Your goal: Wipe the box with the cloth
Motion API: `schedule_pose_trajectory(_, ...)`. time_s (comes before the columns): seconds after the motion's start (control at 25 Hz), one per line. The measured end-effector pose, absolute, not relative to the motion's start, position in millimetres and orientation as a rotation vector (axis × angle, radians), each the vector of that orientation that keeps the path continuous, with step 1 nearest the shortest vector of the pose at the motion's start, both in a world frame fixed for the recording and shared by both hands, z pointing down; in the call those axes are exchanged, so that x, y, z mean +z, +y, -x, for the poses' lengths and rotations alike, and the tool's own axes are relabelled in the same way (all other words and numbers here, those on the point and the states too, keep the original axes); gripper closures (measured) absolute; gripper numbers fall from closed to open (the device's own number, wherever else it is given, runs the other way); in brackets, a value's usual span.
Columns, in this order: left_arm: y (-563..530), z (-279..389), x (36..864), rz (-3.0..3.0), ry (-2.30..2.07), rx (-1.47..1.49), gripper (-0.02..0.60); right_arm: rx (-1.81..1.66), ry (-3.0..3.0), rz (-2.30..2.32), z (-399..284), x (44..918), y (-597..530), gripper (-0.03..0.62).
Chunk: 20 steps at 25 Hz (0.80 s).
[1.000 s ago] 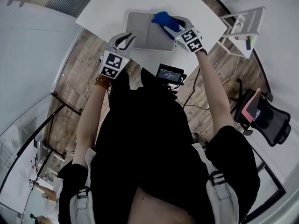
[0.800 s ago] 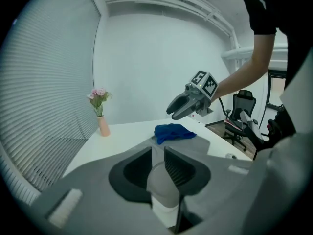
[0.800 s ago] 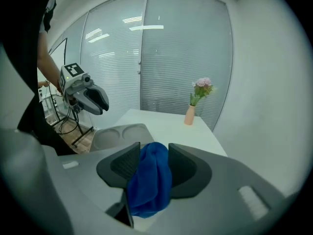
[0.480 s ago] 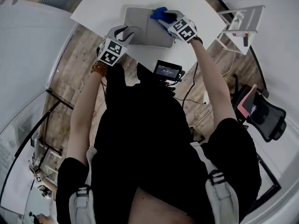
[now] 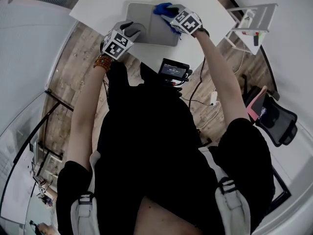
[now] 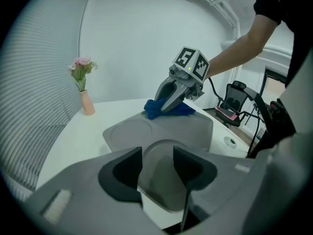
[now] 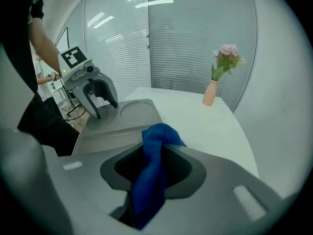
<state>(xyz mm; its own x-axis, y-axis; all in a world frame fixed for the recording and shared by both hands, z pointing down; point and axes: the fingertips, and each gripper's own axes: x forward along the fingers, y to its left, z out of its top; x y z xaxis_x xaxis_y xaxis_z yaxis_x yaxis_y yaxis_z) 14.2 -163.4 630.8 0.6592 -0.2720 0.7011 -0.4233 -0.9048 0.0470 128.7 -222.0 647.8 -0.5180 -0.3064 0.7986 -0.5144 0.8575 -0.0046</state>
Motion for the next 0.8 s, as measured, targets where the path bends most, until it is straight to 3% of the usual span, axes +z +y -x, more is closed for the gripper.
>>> schedule_pose_trajectory(0.8,-170.0,-5.8,629.0,-2.517,-0.736,1.046,0.419,0.281,-2.076,-0.430,-154.4,645.3,-195.5,0.471)
